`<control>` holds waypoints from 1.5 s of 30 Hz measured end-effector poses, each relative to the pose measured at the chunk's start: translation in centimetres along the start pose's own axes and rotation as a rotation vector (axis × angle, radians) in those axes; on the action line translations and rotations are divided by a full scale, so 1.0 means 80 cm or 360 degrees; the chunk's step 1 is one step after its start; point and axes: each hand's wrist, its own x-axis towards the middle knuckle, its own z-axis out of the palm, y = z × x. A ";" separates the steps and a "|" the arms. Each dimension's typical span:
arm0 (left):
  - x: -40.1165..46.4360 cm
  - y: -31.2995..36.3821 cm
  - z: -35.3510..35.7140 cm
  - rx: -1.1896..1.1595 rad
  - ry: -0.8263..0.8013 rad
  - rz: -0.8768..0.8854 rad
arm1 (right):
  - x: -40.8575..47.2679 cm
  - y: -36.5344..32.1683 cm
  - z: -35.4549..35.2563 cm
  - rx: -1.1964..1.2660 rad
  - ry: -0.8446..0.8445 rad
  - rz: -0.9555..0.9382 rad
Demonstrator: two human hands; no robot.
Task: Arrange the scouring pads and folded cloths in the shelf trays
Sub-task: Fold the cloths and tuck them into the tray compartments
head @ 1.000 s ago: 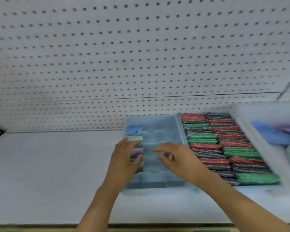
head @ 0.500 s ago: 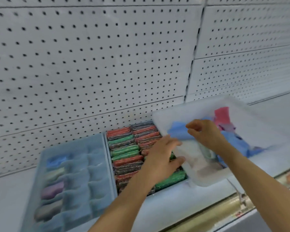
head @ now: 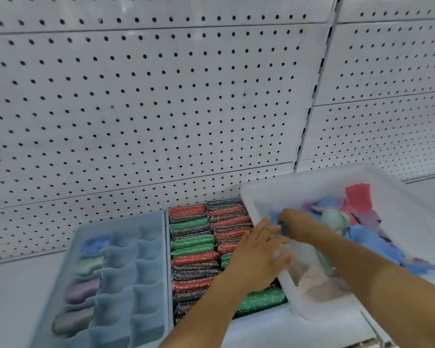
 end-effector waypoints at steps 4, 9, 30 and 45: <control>-0.015 0.000 -0.013 -0.0524 0.0063 -0.0058 | -0.035 -0.002 -0.069 0.0599 0.0401 0.0014; -0.024 -0.001 -0.068 -0.1281 0.0555 -0.0297 | -0.113 -0.031 -0.179 0.1633 0.0480 -0.0272; -0.169 -0.039 -0.266 -0.1872 0.1221 -0.0126 | -0.169 -0.209 -0.261 0.2380 0.0867 -0.0516; -0.213 -0.061 -0.284 -0.1781 0.1378 -0.0159 | -0.170 -0.248 -0.272 0.2864 0.0462 -0.0827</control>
